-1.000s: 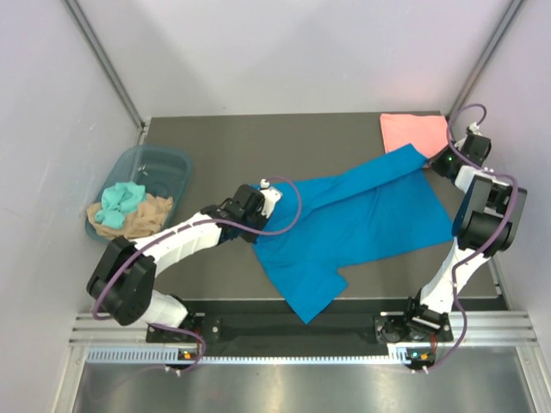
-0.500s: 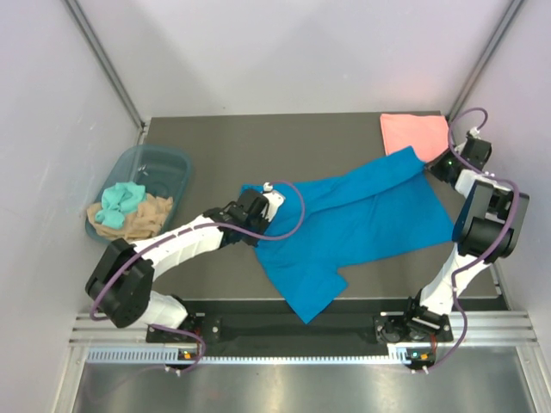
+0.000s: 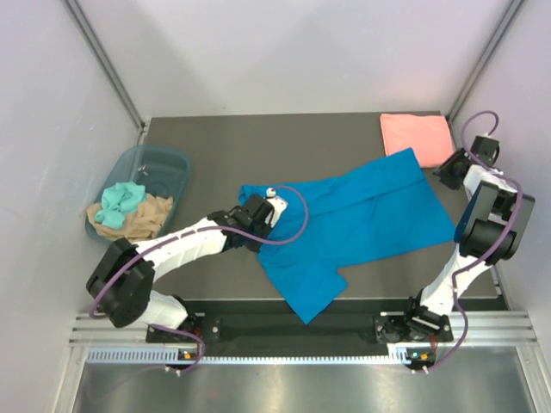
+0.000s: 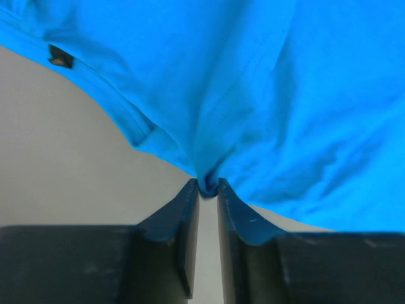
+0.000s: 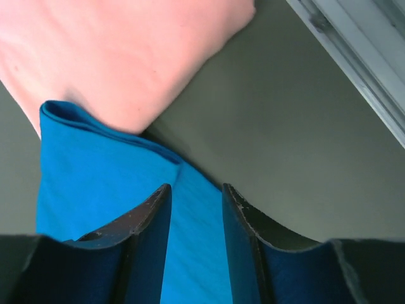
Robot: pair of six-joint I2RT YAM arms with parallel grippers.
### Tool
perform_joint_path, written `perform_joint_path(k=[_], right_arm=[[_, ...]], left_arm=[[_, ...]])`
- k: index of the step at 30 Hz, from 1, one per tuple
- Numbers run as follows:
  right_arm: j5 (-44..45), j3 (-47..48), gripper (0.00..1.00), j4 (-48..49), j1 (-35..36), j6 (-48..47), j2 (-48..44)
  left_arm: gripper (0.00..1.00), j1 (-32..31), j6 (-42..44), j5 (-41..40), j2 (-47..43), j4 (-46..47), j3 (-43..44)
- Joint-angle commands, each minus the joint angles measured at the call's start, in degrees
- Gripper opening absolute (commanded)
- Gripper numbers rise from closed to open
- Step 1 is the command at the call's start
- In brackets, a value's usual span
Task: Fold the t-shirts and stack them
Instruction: Fold the tshirt
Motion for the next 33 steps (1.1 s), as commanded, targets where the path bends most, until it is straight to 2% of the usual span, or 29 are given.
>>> perform_joint_path(k=[1, 2, 4, 5, 11, 15, 18, 19, 20, 23, 28, 33], right_arm=[[4.8, 4.5, 0.39, -9.1, -0.5, -0.4, -5.8], [4.7, 4.7, 0.39, -11.1, 0.2, -0.5, -6.8], [6.4, 4.7, 0.39, -14.7, 1.5, -0.8, -7.8], [7.2, 4.4, 0.39, -15.8, 3.2, -0.8, -8.2], [8.7, -7.9, 0.39, -15.3, 11.2, -0.7, -16.0], [9.6, -13.2, 0.39, -15.4, 17.4, 0.1, -22.3], [10.4, -16.1, 0.39, -16.0, 22.5, 1.0, -27.3], [10.7, -16.5, 0.39, -16.8, 23.6, 1.2, -29.5], [12.0, -17.2, 0.39, -17.1, 26.7, 1.2, -30.7], [12.5, -18.3, 0.39, -18.8, 29.3, 1.7, -35.2], [12.6, -18.9, 0.40, -22.2, 30.7, 2.0, -42.6], [12.3, -21.3, 0.41, -23.1, 30.8, 2.4, -48.1]], left_arm=[[0.24, -1.4, -3.7, -1.2, -4.1, -1.2, 2.2], [0.38, -1.4, -3.8, -1.2, -5.8, -0.7, 2.7], [0.73, -1.5, -3.7, -1.0, -7.1, 0.2, 3.5], [0.77, -1.5, -3.6, -0.8, -7.8, 1.9, 4.2], [0.71, -0.7, -4.8, 1.1, -5.0, 9.1, 5.5], [0.46, 3.1, -12.4, 7.0, 1.2, 12.8, 7.5], [0.38, 4.9, -16.6, 9.5, 7.9, 10.6, 10.7], [0.26, 5.0, -17.1, 9.4, 9.4, 9.4, 11.4], [0.25, 5.4, -17.6, 8.9, 12.1, 9.2, 11.9], [0.23, 6.3, -19.4, 8.7, 16.9, 7.7, 12.3], [0.25, 8.1, -17.9, 1.4, 23.8, 2.0, 14.9], [0.28, 16.1, -14.5, -2.4, 33.3, -5.7, 22.4]])
